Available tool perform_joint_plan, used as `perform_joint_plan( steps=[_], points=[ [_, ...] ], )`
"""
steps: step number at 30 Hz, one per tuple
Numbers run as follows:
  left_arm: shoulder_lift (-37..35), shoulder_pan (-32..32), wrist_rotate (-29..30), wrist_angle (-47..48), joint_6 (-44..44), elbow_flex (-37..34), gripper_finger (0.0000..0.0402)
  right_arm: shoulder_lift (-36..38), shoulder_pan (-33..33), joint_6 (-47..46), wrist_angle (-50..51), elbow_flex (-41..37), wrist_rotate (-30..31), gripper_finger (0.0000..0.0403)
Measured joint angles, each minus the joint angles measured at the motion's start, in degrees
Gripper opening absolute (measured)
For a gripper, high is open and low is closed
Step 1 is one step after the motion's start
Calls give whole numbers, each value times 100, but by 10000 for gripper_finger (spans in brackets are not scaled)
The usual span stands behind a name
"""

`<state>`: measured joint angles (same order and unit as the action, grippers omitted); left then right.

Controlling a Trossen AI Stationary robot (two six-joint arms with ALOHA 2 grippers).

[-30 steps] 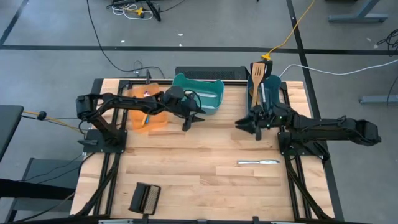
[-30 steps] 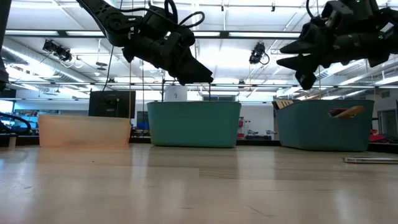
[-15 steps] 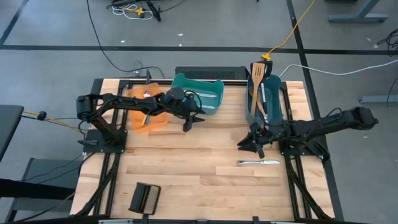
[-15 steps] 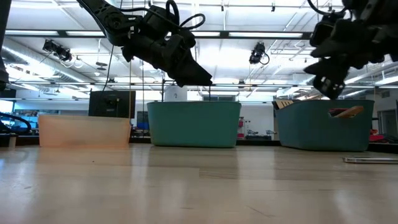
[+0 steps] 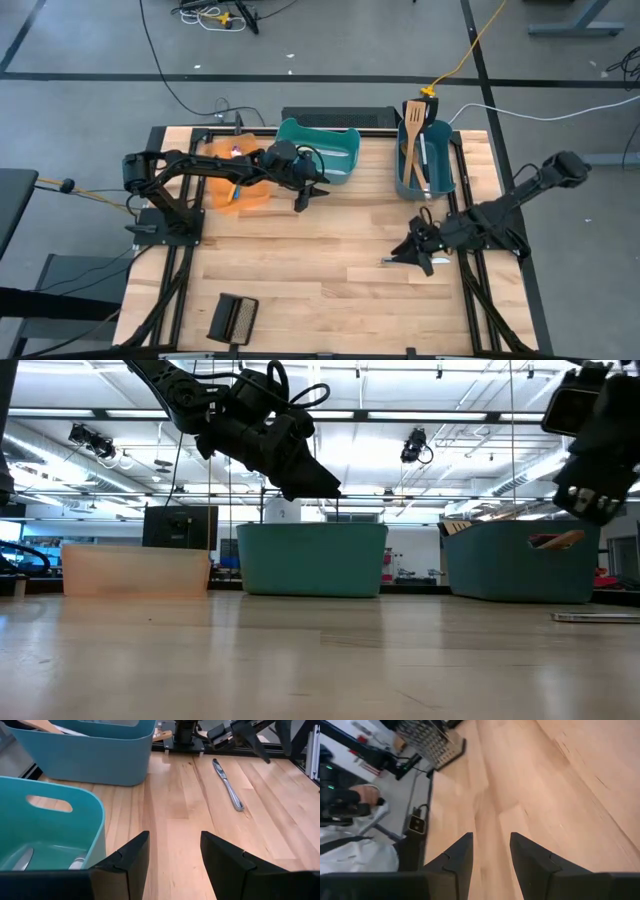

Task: Pick & Place Kitchen Items
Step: Put the silver knife into the green bin

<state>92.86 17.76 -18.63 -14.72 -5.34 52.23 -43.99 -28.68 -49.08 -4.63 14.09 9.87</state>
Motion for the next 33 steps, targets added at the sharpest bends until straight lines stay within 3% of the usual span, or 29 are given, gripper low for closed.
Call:
perform_joint_plan(
  steps=[11,24,33],
  points=[
    [0,0,0,2,149,0,181,-165,-1125,-740,603,0,1502,141],
    [0,-2,59,-2,216,0,181,-1309,-2074,-944,675,0,3366,141],
    [-2,-2,63,-3,336,0,181,-2053,-2496,-1935,605,-232,4298,141]
  ],
)
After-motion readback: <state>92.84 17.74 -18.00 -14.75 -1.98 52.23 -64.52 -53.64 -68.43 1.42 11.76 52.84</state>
